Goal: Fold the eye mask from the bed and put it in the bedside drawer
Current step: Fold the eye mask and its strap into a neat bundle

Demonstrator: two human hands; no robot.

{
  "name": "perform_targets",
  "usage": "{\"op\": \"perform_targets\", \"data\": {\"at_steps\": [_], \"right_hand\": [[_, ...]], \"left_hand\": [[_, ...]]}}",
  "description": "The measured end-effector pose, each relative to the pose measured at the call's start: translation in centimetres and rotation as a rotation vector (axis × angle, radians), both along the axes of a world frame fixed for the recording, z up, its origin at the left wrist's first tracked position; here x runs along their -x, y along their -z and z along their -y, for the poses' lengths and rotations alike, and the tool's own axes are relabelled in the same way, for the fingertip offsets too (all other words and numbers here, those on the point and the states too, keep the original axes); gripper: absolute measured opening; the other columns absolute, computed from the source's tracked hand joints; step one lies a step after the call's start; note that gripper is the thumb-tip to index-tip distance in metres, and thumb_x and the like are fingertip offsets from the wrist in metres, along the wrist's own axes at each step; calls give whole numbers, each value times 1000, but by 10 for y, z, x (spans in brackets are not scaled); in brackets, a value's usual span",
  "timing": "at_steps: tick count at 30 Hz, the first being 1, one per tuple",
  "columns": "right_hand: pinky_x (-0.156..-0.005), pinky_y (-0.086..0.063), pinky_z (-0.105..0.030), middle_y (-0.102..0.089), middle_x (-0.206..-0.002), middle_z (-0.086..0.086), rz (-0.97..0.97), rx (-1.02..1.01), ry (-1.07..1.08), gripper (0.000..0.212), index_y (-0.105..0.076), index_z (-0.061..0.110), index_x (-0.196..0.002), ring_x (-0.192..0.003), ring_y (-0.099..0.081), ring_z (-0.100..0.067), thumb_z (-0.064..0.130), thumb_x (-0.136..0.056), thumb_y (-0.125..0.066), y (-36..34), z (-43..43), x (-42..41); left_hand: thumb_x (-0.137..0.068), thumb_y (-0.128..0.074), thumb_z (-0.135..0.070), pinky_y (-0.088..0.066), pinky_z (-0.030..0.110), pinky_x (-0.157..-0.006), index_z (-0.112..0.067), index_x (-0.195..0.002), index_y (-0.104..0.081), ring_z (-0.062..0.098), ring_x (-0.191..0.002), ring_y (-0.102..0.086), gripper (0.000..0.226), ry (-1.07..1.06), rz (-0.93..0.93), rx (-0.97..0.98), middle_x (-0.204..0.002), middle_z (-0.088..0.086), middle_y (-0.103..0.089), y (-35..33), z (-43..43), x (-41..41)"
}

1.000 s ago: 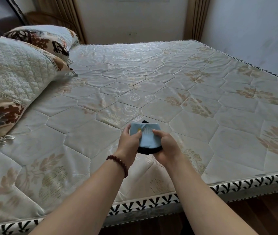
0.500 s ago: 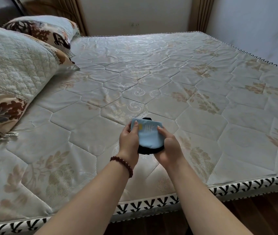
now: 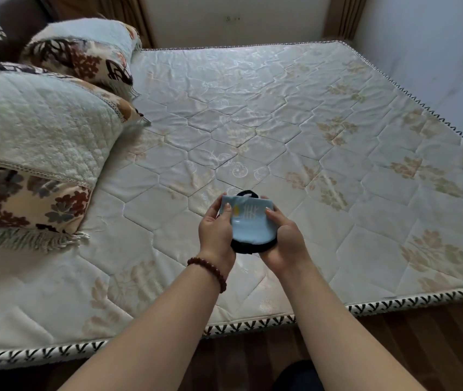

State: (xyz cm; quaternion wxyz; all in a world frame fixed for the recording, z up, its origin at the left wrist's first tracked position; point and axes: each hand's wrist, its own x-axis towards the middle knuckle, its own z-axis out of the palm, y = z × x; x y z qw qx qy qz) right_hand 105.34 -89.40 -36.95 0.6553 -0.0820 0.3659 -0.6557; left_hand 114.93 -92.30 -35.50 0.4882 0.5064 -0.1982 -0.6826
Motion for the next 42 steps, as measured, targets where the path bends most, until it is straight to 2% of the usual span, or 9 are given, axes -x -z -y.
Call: {"op": "perform_targets", "data": {"at_steps": [3,8,13,16,22,27,33,38,42], "right_hand": [[-77,-53,-44,-64,-99,-12,8,10,-7,23,-58,16,-105,-91,-61,-29,8,-90,-42,-61,-9,-3],[-73,-55,-40,-66,-95,-10,-6,34,8,25,-57,13,-109,-86,-64,-26,8,-90,-42,-143,-24,-5],[-62,-58,-37,-73,-82,-7,38,16,44,23,-62,18,-101,-72,-71,-23,8,-88,-46,-222,-38,-7],[-67,-58,-39,-73,-87,-8,52,40,28,26,-63,18,-104,-76,-70,-24,7,-88,-47,-259,-44,-14],[-70,-57,-40,-67,-101,-11,23,61,13,31,-59,16,-113,-90,-65,-29,5,-88,-44,-298,-50,-30],[-70,-57,-42,-69,-97,-11,21,80,6,26,-63,17,-103,-86,-67,-29,7,-87,-46,-309,-50,-42],[-72,-57,-43,-68,-105,-13,66,85,-63,29,-57,15,-114,-91,-67,-30,8,-89,-45,-319,-38,-55],[-64,-58,-39,-67,-100,-14,78,97,-181,30,-57,15,-114,-82,-69,-28,7,-90,-42,-327,-10,-58],[-76,-57,-43,-64,-108,-16,68,96,-360,31,-61,14,-113,-94,-64,-32,8,-89,-42,-331,16,-62]], "left_hand": [[-95,-52,-15,-53,53,-85,-20,-113,-61,27,-82,-62,21,19,12,-23,-97,9,-65,-61,-6,-4],[-95,-51,-23,-51,56,-89,-15,-116,-61,30,-92,-62,24,57,35,-37,-105,12,-65,-146,-24,-5],[-95,-52,-29,-54,49,-77,-15,-106,-63,30,-87,-62,21,93,9,-64,-101,12,-64,-230,-39,-9],[-93,-54,-30,-53,54,-83,-11,-111,-64,33,-90,-63,28,92,10,-76,-103,14,-65,-266,-43,-16],[-90,-55,-28,-53,48,-85,-7,-118,-61,31,-92,-64,36,81,13,-74,-107,15,-66,-298,-45,-31],[-92,-51,-20,-55,43,-79,-11,-121,-60,29,-93,-63,32,61,-18,18,-114,16,-66,-305,-47,-43],[-95,-48,-16,-49,60,-90,-13,-124,-58,35,-102,-62,30,-15,-76,30,-121,19,-64,-312,-44,-57],[-97,-45,-14,-44,63,-95,-11,-130,-53,40,-113,-58,34,-129,-151,78,-128,22,-60,-321,-29,-63],[-97,-43,-12,-43,61,-98,-8,-130,-52,39,-111,-58,34,-274,-207,107,-129,24,-58,-329,-20,-69]]}}
